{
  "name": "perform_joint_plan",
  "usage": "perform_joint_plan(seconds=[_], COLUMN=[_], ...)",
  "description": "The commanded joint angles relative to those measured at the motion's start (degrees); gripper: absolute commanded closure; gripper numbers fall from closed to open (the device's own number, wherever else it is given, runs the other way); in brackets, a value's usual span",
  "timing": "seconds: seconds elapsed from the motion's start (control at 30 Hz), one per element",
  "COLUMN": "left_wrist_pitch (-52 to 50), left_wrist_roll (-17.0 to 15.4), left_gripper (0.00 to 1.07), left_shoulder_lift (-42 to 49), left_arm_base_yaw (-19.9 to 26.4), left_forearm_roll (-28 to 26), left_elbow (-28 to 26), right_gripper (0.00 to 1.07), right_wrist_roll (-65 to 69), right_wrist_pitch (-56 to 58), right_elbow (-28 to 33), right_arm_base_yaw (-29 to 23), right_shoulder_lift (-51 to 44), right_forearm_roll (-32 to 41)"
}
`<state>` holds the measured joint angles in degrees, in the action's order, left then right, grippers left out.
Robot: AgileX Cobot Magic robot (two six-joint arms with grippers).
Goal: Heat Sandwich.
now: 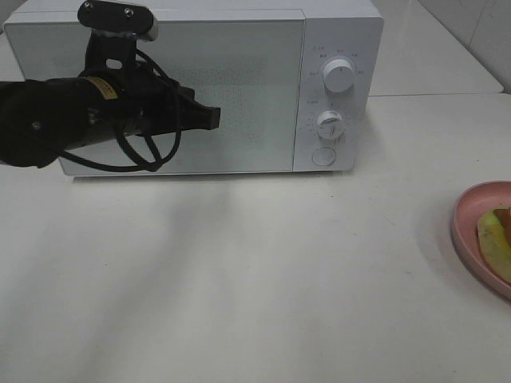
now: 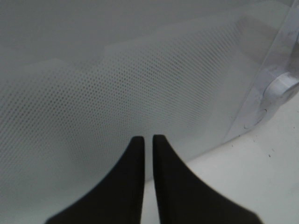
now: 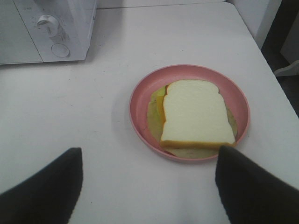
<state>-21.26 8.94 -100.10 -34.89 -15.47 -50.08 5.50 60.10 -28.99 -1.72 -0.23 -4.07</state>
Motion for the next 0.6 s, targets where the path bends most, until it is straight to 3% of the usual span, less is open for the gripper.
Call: perform_joint_plan(seconds=[0.03,0.07,0.1,0.13,0.17,0.2,0.43,0.6], left_wrist_pitch=[5.67,6.93,6.93,8.77,12.38,15.07,28.30,44.35], left_wrist_roll=[-0.29,-0.29,-0.29,-0.29,-1.03,-1.15,-1.20,-1.20], left_gripper=[0.68,0.58,0.58,0.43,0.18,0.07,0.06,0.06], left_shoulder_lift=[3.95,4.70,4.70,5.67,7.33,8.25,12.83,17.25], left_arm_base_yaw=[0.00,0.00,0.00,0.00,0.00,0.00,0.00,0.00], left_forearm_roll=[-0.69,-0.69,-0.69,-0.74,-0.92,-0.92,-0.80,0.46], left_elbow=[2.06,2.52,2.52,2.92,3.38,3.38,3.38,3.38], right_gripper=[0.32,0.32,0.32,0.32,0.32,0.32,0.32,0.32], right_wrist_roll=[-0.63,-0.63,-0.63,-0.63,-0.63,-0.63,-0.63,-0.63], right_wrist_pitch=[-0.63,-0.63,-0.63,-0.63,-0.63,-0.63,-0.63,-0.63], right_elbow=[0.00,0.00,0.00,0.00,0.00,0.00,0.00,0.00], right_arm_base_yaw=[0.46,0.46,0.46,0.46,0.46,0.46,0.46,0.46], right_shoulder_lift=[-1.49,-1.49,-1.49,-1.49,-1.49,-1.49,-1.49,-1.49], right_forearm_roll=[0.06,0.06,0.06,0.06,0.06,0.06,0.06,0.06])
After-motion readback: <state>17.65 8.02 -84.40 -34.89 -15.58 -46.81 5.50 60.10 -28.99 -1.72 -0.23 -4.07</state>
